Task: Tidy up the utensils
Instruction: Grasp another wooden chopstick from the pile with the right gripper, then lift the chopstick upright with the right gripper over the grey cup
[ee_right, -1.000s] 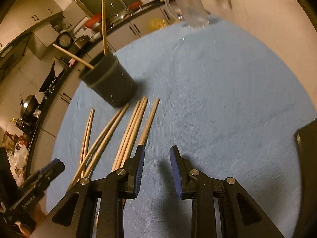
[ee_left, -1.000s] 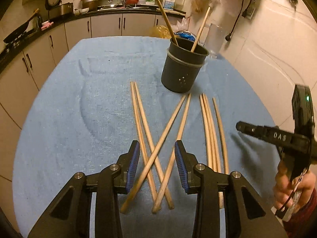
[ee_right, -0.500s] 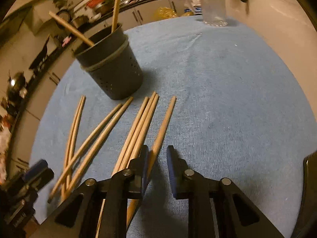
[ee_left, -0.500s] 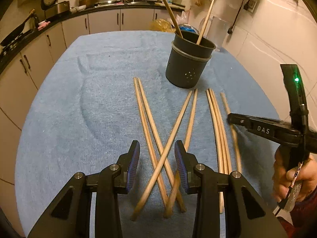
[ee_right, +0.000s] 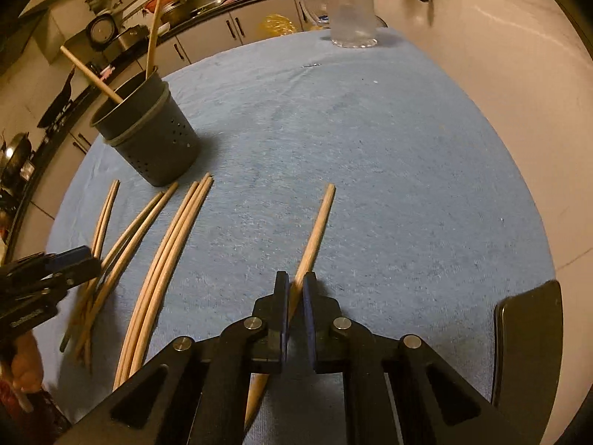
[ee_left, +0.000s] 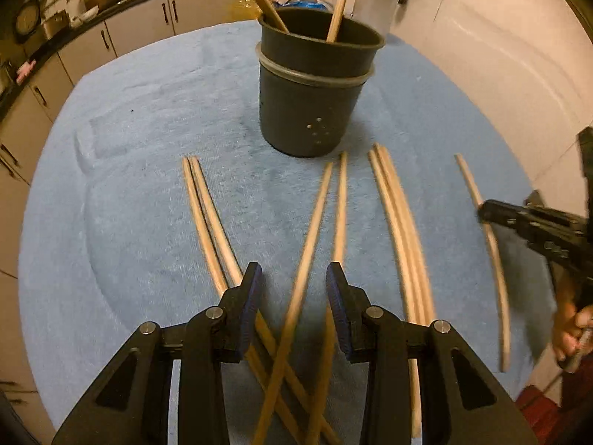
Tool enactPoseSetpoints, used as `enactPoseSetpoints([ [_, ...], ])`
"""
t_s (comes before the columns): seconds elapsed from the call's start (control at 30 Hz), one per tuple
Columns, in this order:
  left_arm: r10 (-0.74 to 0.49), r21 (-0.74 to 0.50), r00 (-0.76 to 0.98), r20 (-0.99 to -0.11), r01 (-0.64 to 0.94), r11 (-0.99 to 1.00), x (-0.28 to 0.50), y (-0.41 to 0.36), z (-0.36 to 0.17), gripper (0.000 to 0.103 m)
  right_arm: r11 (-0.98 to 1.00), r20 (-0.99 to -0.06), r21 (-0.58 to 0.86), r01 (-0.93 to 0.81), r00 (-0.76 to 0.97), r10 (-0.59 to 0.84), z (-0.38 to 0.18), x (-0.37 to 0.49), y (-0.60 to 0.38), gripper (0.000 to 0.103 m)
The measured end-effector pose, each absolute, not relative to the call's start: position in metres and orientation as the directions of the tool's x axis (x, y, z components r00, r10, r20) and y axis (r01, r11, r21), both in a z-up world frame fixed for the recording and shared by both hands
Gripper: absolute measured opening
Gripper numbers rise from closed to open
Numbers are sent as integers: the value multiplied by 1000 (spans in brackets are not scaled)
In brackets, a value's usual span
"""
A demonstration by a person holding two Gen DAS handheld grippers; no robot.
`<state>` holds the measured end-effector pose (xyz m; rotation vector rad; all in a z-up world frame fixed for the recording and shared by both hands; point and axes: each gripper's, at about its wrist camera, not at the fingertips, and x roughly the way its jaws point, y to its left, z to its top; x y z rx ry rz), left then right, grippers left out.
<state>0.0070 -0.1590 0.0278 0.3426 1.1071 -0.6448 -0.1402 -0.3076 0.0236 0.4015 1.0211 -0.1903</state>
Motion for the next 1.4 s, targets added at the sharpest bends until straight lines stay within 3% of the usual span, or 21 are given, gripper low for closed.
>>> enactPoseSetpoints([
  [0.3, -221, 33, 299, -928, 658, 753, 23, -186, 18, 28, 910, -864, 250, 331, 501, 55, 24, -137, -310, 9],
  [0.37, -207, 49, 300, -931, 666, 745, 25, -196, 18, 22, 908, -872, 247, 340, 486, 55, 23, -133, -313, 11],
  [0.43, -195, 59, 295, -935, 674, 737, 25, -208, 18, 8, 905, -886, 238, 354, 461, 52, 21, -126, -316, 15],
  [0.57, -172, 108, 339, -925, 668, 737, 16, -218, 19, 6, 917, -895, 204, 344, 445, 33, 22, -111, -314, 15],
  [0.77, -285, -4, 353, -891, 623, 782, 2, -188, 41, 6, 907, -871, 266, 327, 485, 81, 28, -112, -308, 7],
  [1.03, -452, -115, 470, -759, 586, 802, -31, -143, 115, 6, 894, -710, 401, 201, 684, 165, 83, -138, -288, 7],
  [1.23, -495, -138, 531, -688, 575, 807, -53, -121, 157, 6, 920, -572, 378, 101, 807, 146, 124, -164, -264, 7],
  [1.4, -506, -142, 552, -663, 570, 809, -53, -114, 160, 6, 927, -524, 365, 85, 842, 128, 140, -175, -256, 7],
])
